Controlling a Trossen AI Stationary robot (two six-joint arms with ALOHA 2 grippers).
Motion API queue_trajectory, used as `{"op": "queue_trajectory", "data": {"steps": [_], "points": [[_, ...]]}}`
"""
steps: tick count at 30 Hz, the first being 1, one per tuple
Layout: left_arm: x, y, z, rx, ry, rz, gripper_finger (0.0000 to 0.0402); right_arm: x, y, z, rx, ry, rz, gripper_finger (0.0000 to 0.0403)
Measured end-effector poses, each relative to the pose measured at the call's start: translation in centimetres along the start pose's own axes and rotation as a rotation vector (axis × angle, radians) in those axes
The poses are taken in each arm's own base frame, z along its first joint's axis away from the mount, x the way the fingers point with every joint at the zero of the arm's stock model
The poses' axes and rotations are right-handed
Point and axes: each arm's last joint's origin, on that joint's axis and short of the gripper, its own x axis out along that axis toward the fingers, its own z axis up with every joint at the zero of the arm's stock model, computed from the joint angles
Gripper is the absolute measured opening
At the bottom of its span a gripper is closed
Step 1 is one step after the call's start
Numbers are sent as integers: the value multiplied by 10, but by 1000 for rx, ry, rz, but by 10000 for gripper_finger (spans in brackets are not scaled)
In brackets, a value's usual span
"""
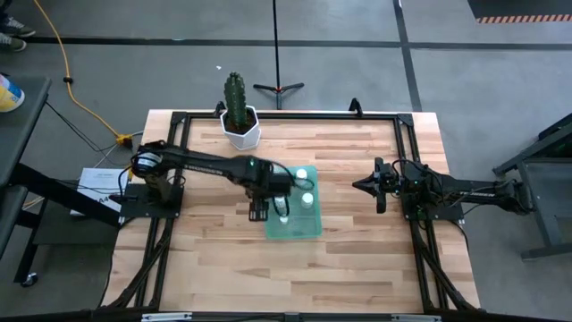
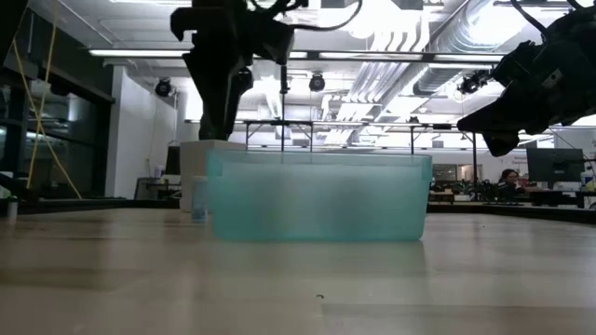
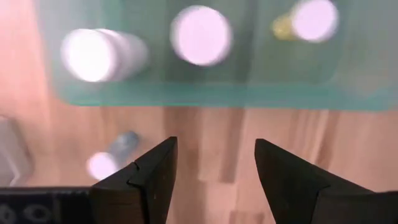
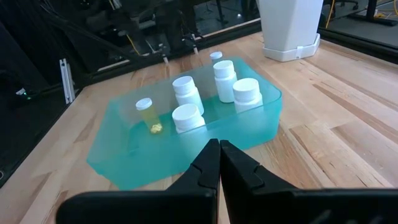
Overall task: Pick and place pill bottles into a basket
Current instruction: Put the blue pill bottle into the green bin
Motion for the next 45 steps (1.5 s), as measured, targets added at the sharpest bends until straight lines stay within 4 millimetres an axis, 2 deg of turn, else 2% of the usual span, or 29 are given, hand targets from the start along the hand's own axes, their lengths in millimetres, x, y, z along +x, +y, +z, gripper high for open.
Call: {"op": "queue_trajectory", "data": {"steps": [6,10,15,22,30,35,45], "points": [[-14,35,-18,-51,-45,5,235,0,0,0,10,0,0,1],[-15,51,-35,-52,-91,14,235,0,0,0,8,-1,0,2],[1,65,-53,-53,-122,20,246,0,0,0,9,-2,-3,2],[29,78,-64,-52,-109,27,289,0,-1,0,12,-7,-23,2],[45,90,-69,-96,-108,34,334,0,-1,0,10,-11,-42,1],[56,93,-72,-113,-129,20,335,0,-1,0,8,-11,-45,2],[64,91,-73,-111,-159,20,308,0,-1,0,9,-9,-48,1]]}}
